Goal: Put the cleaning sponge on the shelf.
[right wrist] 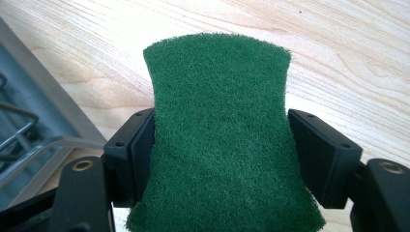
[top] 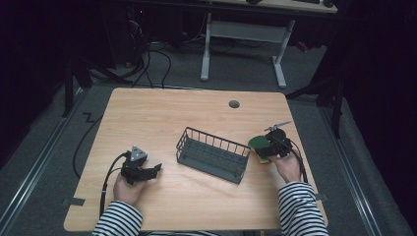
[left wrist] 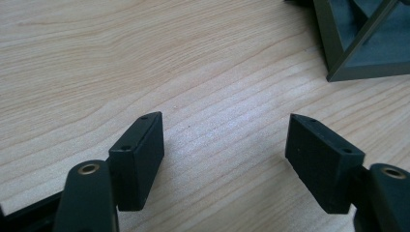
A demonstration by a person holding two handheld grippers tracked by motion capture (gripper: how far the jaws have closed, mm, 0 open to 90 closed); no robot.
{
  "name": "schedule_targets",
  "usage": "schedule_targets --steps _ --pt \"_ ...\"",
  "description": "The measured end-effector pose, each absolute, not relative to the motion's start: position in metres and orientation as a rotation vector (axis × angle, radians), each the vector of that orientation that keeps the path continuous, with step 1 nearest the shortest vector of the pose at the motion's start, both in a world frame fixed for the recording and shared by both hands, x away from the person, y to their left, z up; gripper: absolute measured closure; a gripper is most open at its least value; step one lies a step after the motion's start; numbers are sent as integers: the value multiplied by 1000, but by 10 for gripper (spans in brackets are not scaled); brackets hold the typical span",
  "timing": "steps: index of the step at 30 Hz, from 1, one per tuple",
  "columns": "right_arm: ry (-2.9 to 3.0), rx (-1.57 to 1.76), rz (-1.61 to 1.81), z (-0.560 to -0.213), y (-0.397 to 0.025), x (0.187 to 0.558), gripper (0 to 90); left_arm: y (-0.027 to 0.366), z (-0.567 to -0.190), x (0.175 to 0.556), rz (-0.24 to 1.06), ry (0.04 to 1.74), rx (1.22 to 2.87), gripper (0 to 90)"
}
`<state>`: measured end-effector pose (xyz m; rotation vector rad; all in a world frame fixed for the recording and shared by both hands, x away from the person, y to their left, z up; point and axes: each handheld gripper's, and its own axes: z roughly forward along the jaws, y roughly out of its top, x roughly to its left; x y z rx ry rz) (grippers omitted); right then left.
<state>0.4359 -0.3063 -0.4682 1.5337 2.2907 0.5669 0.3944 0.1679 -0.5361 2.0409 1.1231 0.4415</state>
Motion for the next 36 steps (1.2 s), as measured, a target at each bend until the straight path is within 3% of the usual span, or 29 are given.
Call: schedule_targets --steps 21,36 --pt "2175 1504 792 -424 -322 402 299 166 -536 394 458 1113 2059 302" --pt "2201 1365 887 -397 -299 387 300 164 -536 393 472 1111 2066 303"
